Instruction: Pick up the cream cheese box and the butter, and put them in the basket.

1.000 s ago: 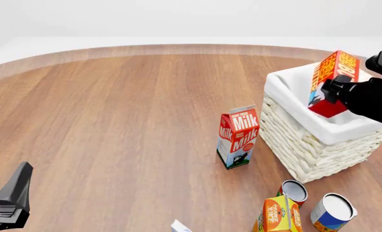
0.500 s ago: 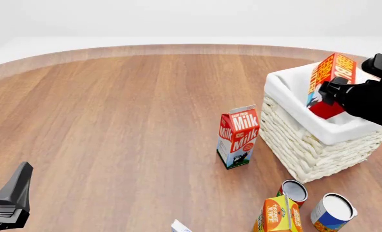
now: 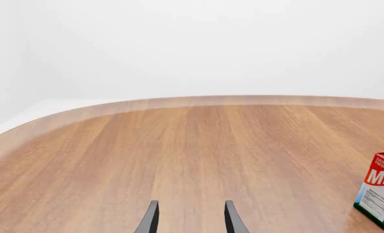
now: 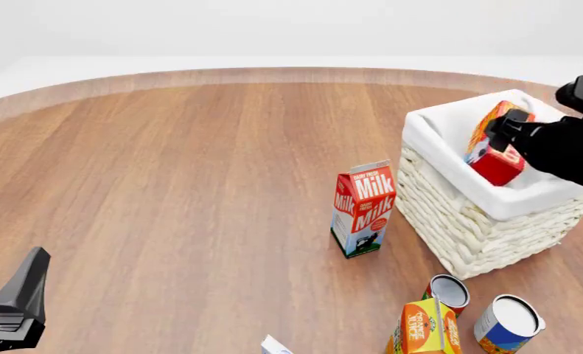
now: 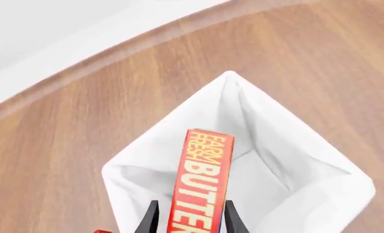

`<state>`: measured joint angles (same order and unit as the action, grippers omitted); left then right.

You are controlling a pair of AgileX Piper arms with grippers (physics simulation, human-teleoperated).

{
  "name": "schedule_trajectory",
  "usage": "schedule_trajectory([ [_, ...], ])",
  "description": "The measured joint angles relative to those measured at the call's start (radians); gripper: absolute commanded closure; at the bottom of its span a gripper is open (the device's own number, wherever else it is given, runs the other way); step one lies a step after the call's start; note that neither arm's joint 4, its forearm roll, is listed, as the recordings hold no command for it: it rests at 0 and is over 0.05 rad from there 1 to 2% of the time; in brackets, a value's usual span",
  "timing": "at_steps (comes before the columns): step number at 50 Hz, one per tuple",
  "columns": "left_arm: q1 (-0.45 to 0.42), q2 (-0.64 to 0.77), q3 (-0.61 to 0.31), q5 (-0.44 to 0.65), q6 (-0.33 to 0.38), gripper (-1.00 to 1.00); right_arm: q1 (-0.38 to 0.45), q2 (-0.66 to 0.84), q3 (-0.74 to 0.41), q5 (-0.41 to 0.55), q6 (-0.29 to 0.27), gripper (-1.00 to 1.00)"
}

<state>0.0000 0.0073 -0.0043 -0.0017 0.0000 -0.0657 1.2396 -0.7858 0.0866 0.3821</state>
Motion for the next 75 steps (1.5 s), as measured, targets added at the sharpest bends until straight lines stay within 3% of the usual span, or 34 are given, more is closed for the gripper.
schedule_trajectory([
  [25, 0.0, 0.0, 0.0, 0.0, 0.0, -1.0, 0.018, -0.041, 0.008, 0.016, 0.012, -1.0],
  [40, 0.0, 0.0, 0.0, 0.0, 0.0, -1.0, 0.078, -0.098, -0.014, 0.069, -0.002, -1.0],
  [53, 0.0, 0.0, 0.0, 0.0, 0.0, -1.0, 0.182, -0.226, -0.081, 0.211, -0.045, -1.0],
  [75, 0.0, 0.0, 0.0, 0.0, 0.0, -1.0, 0.398, -0.406, -0.219, 0.466, -0.164, -1.0],
])
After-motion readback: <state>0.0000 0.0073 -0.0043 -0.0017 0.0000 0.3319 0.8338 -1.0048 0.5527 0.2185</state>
